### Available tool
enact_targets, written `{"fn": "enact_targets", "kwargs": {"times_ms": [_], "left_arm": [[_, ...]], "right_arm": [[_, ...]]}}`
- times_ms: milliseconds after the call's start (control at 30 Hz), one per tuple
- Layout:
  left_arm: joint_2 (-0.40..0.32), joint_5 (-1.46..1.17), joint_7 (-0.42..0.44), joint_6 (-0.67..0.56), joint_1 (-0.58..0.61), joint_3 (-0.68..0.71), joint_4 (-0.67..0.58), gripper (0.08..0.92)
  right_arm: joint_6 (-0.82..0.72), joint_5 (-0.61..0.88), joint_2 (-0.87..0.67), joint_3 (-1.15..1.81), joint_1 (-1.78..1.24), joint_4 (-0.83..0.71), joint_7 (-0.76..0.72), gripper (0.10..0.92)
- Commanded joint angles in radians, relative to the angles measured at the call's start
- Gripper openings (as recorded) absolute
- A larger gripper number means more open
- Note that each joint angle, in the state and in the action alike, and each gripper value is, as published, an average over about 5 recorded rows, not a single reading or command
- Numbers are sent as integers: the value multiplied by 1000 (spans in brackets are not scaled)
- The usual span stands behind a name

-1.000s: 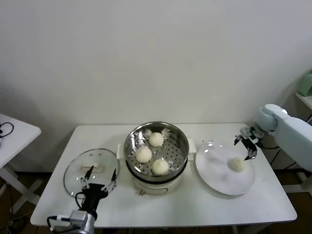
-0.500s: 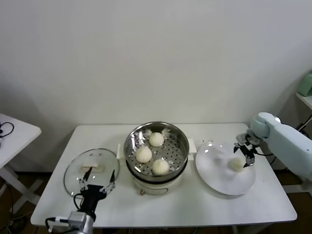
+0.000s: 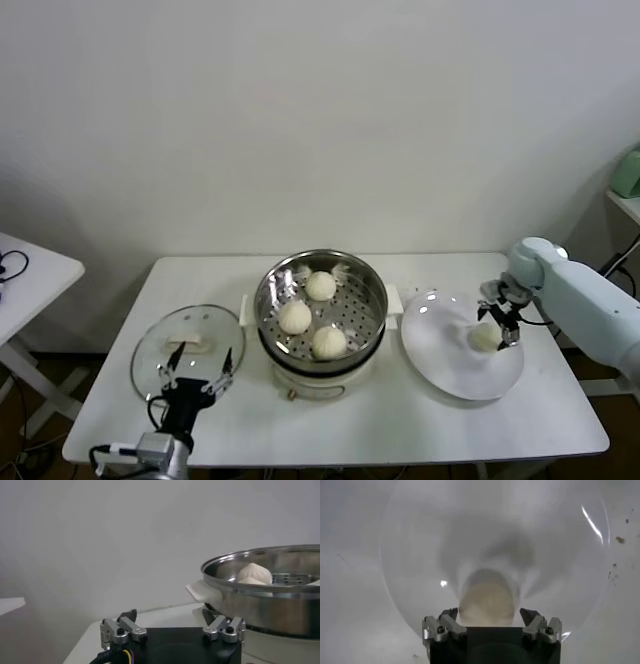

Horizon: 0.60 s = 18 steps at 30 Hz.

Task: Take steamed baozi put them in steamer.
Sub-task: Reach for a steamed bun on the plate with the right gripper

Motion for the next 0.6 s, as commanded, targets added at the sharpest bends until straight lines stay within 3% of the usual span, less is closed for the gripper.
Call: {"fn": "enact_targets", "kwargs": {"times_ms": [33,300,600], "left_arm": [[0,-1,-1,0,0,-3,1,823],[1,-9,-3,6,1,-2,-2,823],[0,-10,-6,5,1,-3,0,823]], "right_arm": [[3,-9,10,2,-5,-15,-4,821],[4,-10,12,4,-9,-18,-6,745],[9,-10,9,4,-6,-21,-6,722]]}}
